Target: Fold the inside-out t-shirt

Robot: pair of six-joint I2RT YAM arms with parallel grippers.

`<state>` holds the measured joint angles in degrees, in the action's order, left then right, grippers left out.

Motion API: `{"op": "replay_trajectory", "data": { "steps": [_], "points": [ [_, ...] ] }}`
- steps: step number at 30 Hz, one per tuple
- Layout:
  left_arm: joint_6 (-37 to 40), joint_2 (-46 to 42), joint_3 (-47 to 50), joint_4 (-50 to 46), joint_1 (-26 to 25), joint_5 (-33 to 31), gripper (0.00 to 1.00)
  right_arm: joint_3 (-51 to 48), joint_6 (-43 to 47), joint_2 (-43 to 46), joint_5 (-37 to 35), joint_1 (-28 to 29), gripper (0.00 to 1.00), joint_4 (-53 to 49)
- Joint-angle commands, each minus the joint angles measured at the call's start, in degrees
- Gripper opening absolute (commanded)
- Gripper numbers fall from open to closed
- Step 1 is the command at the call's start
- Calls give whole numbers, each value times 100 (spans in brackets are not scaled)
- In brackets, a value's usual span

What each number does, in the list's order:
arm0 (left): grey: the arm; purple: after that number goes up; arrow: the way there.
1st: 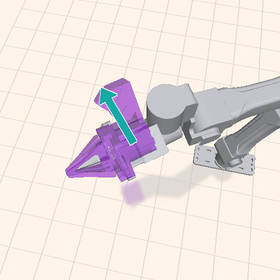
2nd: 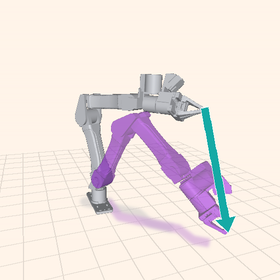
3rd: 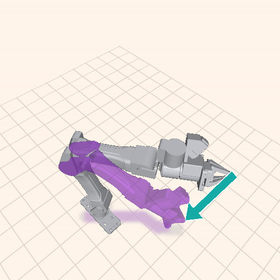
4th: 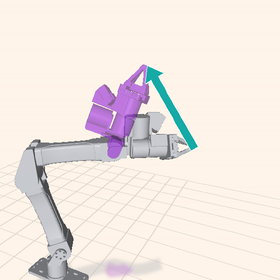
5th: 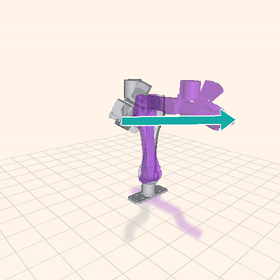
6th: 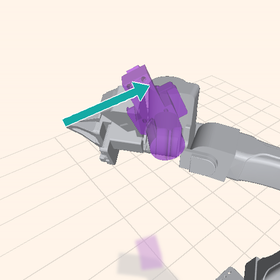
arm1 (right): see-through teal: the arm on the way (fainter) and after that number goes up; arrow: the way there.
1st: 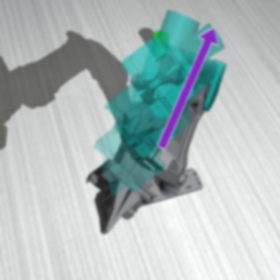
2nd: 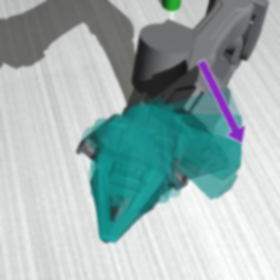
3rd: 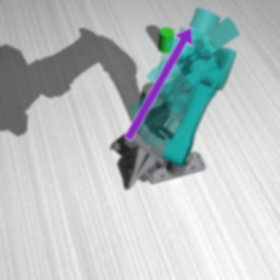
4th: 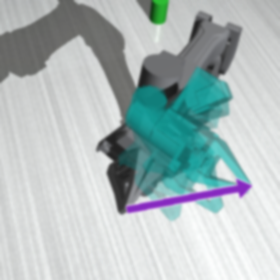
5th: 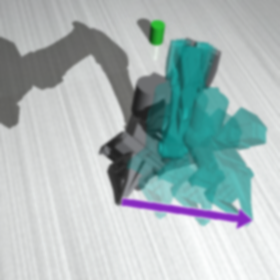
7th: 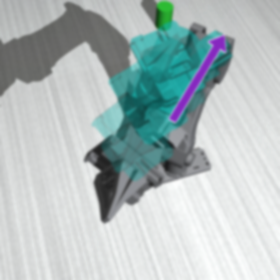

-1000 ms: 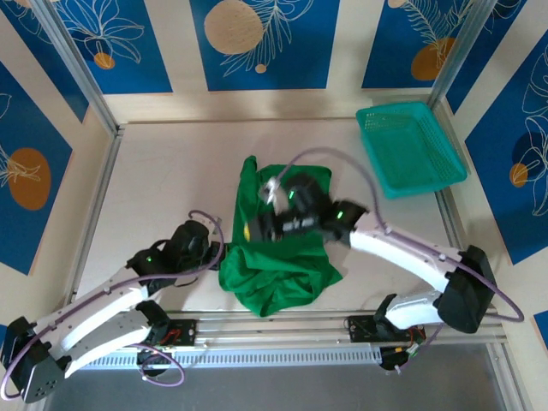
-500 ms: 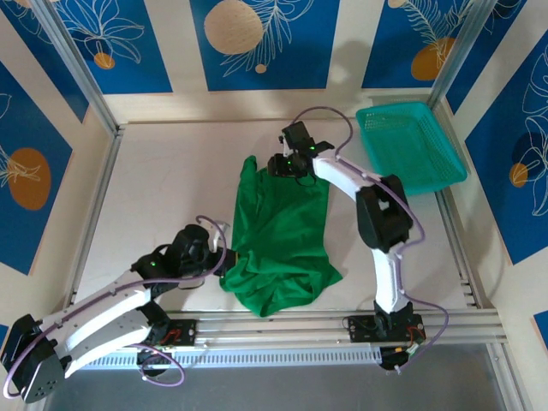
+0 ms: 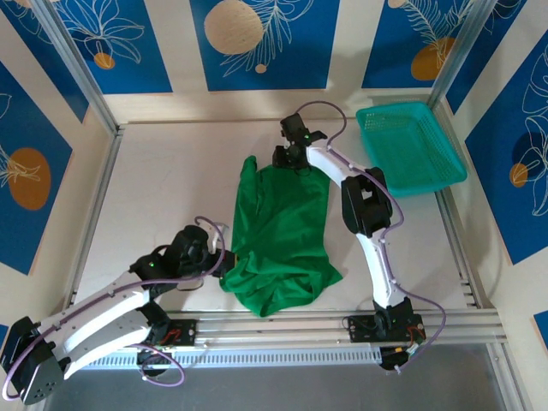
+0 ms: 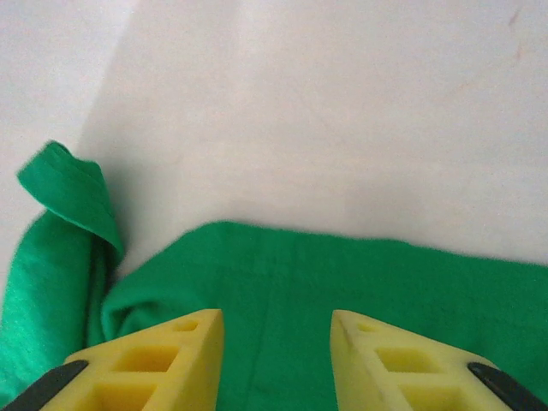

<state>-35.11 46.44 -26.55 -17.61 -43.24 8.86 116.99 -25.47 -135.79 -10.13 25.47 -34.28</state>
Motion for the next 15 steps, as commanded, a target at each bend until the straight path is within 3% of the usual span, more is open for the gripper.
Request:
{"op": "replay_trajectory", "data": {
  "steps": [1,6,9,12,14,15],
  "points": [
    [-9,-50,-122,-125,18,9,0,377,-10,-353,57,35,37,-325],
    [-13,-154,-88,-182,18,-40,0,637,7,-630,-94,115,36,-437],
    [-29,-253,-70,-240,18,-34,0,673,-19,-690,-73,124,19,-382],
    [-12,-361,-139,-424,18,-120,0,741,16,-713,-181,133,12,-386],
    [-4,-450,-160,-497,18,-160,0,799,12,-709,-180,129,0,-403],
    [-8,-498,-167,-527,23,-186,0,824,1,-672,-227,131,0,-453]
  ]
}}
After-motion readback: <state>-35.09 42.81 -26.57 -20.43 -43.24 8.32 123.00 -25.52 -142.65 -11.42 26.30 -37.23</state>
